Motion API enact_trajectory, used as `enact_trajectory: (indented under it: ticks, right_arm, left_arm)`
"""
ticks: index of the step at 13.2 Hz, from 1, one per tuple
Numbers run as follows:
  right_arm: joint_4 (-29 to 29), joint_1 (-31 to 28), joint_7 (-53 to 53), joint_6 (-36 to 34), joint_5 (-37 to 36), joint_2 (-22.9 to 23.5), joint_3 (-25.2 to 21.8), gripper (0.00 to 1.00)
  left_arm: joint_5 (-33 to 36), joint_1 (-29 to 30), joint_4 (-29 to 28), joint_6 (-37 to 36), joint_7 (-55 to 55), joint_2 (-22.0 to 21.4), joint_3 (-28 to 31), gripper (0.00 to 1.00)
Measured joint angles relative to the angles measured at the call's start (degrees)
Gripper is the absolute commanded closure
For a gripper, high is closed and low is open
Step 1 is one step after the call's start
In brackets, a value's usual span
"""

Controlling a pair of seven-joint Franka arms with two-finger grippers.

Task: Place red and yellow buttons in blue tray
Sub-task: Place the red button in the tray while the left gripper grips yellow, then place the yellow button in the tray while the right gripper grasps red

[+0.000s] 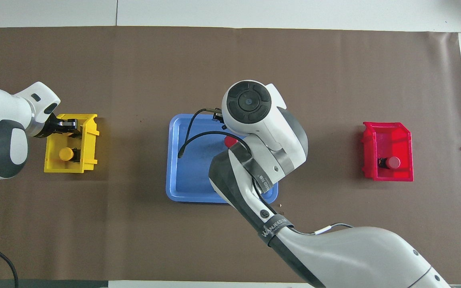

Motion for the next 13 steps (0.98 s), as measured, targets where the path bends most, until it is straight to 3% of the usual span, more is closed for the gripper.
enact_trajectory:
  ticks: [3,5,7,9,13]
  right_arm:
    - [-2.49,-13.47,-20.17,-7.57,0.12,-8.98,-0.19,0.07]
    - [-9.92,-21.62,-32.36,-8.62,0.33,-15.73,-0.18,0.11]
    - [-18.77,-27.76,-41.00,-7.46,0.43,-20.92,-0.13,0.13]
    - [-26.06,-32.37,-46.49,-3.02,1.51,-23.62,-0.11,0.15]
    - [-37.09,-35.43,-52.44,7.01,1.91,-26.09,-0.09,0.23]
  left_arm:
    - [0.38,-0.52,5.38,-5.80,5.55,0.29,-0.08,0.99]
    - [0.92,-2.43,16.71,-18.92,7.24,1.85,-0.21,0.99]
    - [0.94,-7.28,25.75,-26.71,1.97,4.13,-0.38,0.99]
    - [0.92,-15.14,27.27,-26.40,-9.08,5.98,-0.75,0.99]
    - [0.56,-31.31,21.79,-15.07,-26.30,8.41,-1.28,0.99]
